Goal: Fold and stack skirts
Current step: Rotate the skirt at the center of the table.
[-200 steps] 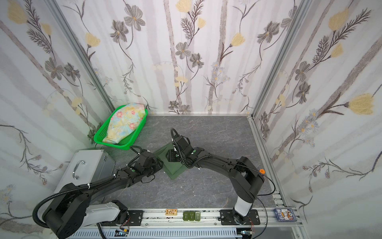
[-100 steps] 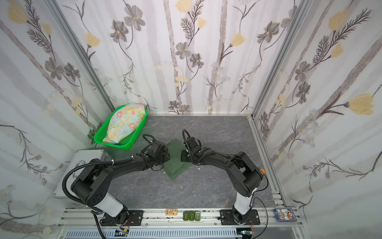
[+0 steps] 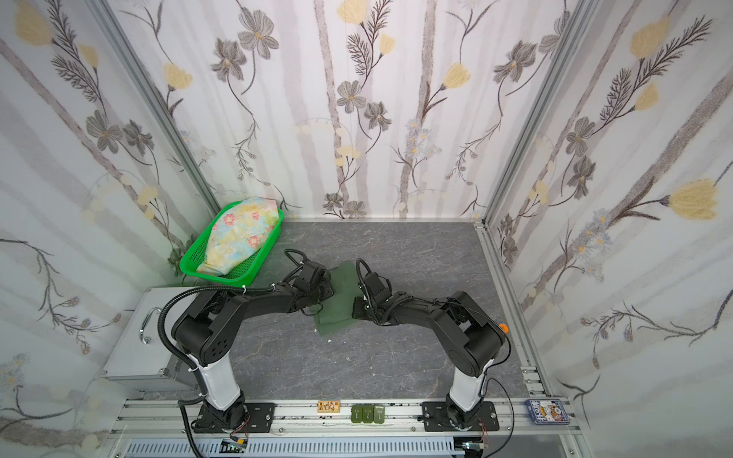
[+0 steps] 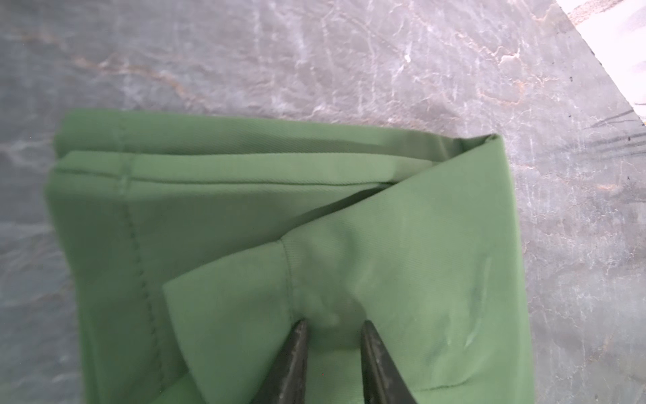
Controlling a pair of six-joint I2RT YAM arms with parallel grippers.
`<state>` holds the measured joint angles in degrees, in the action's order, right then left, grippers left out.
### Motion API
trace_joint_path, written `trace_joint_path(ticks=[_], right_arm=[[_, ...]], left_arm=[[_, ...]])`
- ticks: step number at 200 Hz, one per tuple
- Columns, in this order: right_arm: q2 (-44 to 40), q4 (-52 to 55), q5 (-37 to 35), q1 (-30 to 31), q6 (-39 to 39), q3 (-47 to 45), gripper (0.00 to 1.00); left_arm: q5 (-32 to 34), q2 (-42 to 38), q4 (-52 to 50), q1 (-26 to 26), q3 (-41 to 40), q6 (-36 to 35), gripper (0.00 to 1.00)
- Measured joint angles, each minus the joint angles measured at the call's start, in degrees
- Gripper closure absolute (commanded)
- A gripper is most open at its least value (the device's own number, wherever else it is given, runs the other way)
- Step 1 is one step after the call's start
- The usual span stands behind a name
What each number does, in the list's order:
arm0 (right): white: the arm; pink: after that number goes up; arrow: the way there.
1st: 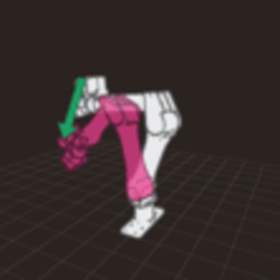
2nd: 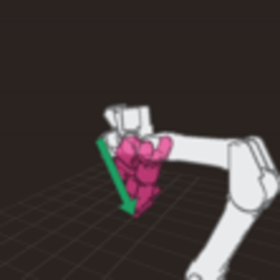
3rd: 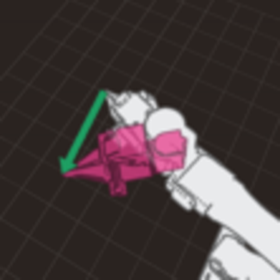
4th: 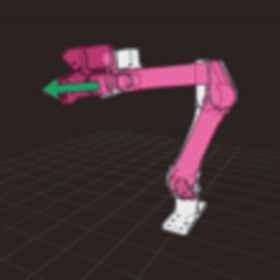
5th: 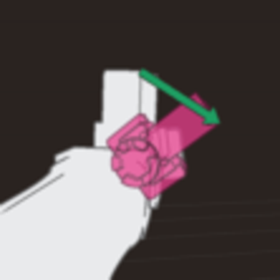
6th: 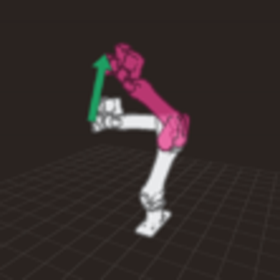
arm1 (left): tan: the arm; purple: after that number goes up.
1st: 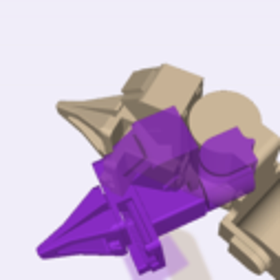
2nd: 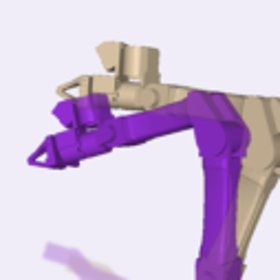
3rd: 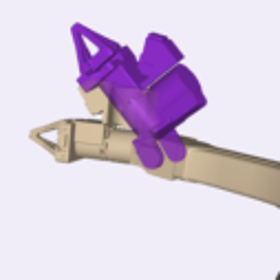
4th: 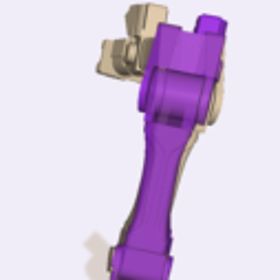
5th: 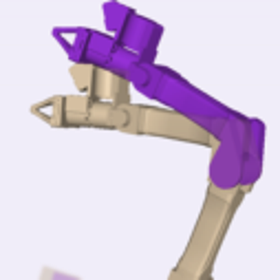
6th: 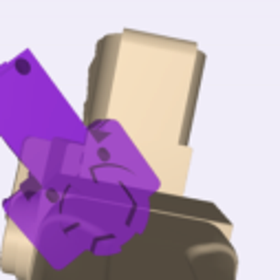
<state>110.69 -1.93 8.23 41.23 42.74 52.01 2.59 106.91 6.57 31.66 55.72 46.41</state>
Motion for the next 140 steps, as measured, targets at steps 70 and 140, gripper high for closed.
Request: trace_joint_path(ticks=[70,140], right_arm=[[-8.7,-0.8,1.8,-2.1,2.4,-2.7,1.00],[-2.4,1.9,2.0,-6.4,-4.5,10.0,1.00]], left_arm=[[-0.3,2.9,-3.8,1.4,8.4,-7.2,0.70],[-1.4,-10.1,-4.3,2.6,3.7,-6.4,0.68]])
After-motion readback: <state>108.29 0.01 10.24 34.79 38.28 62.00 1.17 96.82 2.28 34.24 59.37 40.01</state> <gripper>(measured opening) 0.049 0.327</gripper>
